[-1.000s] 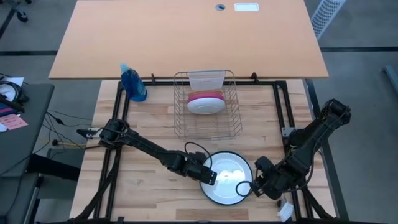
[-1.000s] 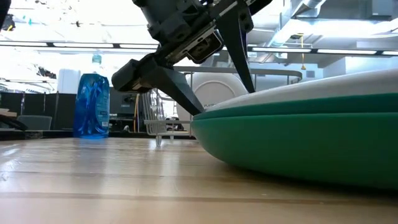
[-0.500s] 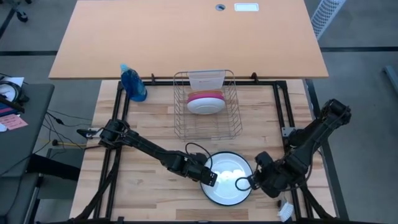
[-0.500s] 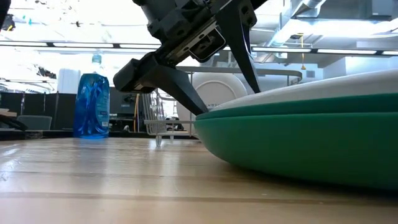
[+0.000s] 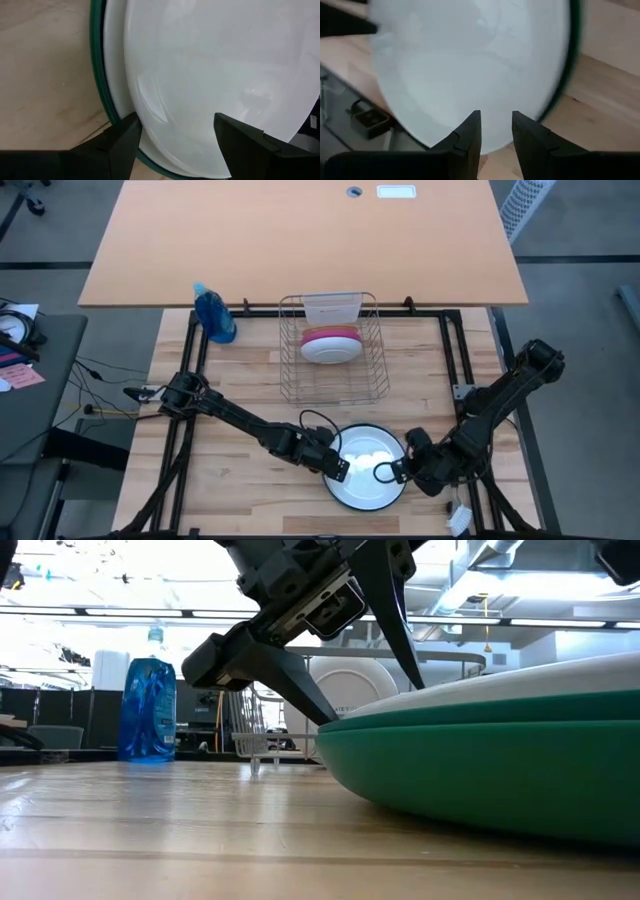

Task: Sort dishes
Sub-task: Put the white plate in the dish rack

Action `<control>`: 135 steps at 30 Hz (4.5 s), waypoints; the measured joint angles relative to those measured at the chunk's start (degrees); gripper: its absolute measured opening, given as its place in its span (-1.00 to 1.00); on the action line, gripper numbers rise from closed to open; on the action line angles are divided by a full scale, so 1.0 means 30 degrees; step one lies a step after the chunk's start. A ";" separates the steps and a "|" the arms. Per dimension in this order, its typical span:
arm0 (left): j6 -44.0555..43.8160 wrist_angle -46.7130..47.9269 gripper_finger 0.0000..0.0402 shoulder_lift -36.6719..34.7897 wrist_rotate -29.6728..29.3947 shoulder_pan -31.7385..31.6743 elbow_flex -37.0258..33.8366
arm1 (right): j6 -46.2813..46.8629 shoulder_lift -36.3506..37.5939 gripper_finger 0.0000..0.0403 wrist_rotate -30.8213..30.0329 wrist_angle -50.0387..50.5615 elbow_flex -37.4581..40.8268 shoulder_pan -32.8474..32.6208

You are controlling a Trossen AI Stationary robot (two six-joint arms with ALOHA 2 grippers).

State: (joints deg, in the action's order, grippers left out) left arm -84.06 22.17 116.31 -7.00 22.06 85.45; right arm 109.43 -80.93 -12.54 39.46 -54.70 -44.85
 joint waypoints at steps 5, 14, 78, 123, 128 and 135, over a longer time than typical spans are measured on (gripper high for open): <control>-0.0332 0.0123 0.23 -0.0007 0.0165 0.0000 0.0000 | 0.2086 0.0000 -0.44 -0.0474 0.0497 0.0007 -0.0225; -0.0146 0.0307 0.22 -0.0007 -0.0271 0.0044 0.0007 | 0.2038 0.0007 -0.44 -0.0871 0.0463 0.0007 -0.0425; 0.3179 0.1933 -0.81 0.0022 -0.2946 -0.0168 -0.0073 | 0.2512 0.0015 -0.44 -0.0318 0.0064 0.0954 -0.0294; 0.2385 0.0723 -0.87 0.1501 -0.2604 -0.0044 -0.0139 | 0.2965 0.0007 -0.44 -0.0651 0.0745 0.0969 -0.1123; 0.2273 0.0745 -0.87 0.1501 -0.2685 -0.0066 -0.0146 | 0.2037 0.0007 -0.44 -0.0822 0.0474 0.0969 -0.0841; 0.2238 0.0835 -0.87 0.1501 -0.2736 -0.0067 -0.0153 | 0.1875 -0.0455 -0.54 -0.0732 0.0201 0.0969 -0.0681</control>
State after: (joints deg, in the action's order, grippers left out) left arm -77.34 24.68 120.81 -15.20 21.86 84.99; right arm 115.06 -82.29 -14.74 40.07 -51.79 -46.90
